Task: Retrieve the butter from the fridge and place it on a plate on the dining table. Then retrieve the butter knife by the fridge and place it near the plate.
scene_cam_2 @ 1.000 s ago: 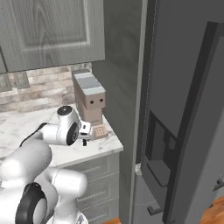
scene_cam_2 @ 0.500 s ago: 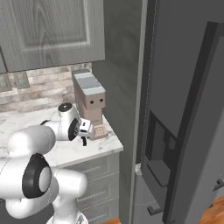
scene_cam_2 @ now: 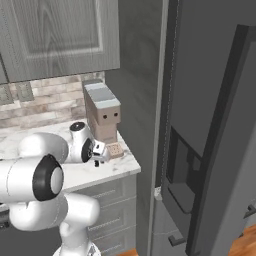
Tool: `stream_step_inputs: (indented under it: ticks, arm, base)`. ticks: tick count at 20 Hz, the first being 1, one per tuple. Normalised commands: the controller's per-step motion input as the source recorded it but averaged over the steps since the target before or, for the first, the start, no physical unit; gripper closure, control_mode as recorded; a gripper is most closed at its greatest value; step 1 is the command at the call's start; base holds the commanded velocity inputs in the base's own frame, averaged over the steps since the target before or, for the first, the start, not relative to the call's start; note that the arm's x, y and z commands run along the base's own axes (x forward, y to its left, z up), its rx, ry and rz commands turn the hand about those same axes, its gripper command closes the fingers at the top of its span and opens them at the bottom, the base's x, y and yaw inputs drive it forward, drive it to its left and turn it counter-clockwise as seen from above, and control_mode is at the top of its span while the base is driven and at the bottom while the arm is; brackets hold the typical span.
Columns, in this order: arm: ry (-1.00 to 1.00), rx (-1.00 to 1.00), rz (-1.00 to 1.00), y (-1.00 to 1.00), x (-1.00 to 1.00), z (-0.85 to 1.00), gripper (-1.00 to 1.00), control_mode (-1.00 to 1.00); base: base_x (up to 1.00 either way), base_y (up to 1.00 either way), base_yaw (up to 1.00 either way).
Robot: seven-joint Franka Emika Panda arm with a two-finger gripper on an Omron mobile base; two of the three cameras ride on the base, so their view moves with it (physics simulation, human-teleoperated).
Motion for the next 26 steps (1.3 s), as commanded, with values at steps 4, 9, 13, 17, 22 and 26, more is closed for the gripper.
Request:
stream_step_inputs:
  ticks: [4,9,13,17,22,26]
  arm:
    - [0.02,0.0,-0.01,-0.05,0.08,-0.25,-1.0,-1.0]
    - [0.0,0.0,0.0,0.0,0.18,-0.13,-1.0,-1.0]
    - [0.0,0.01,0.0,0.0,0.21,-0.16,-1.0,-1.0]
    - [0.0,0.0,0.0,0.0,0.23,-0.19,-1.0,-1.0]
    - [0.0,0.03,0.0,0.0,0.12,-0.2,-1.0,-1.0]
    - [0.0,0.06,0.0,0.0,0.1,-0.26,-1.0,-1.0]
  base:
    - [0.0,0.0,0.0]
    - [0.0,0.0,0.0]
    - [0.0,0.0,0.0]
    - [0.0,0.0,0.0]
    - [0.0,0.0,0.0]
    - [0.0,0.0,0.0]
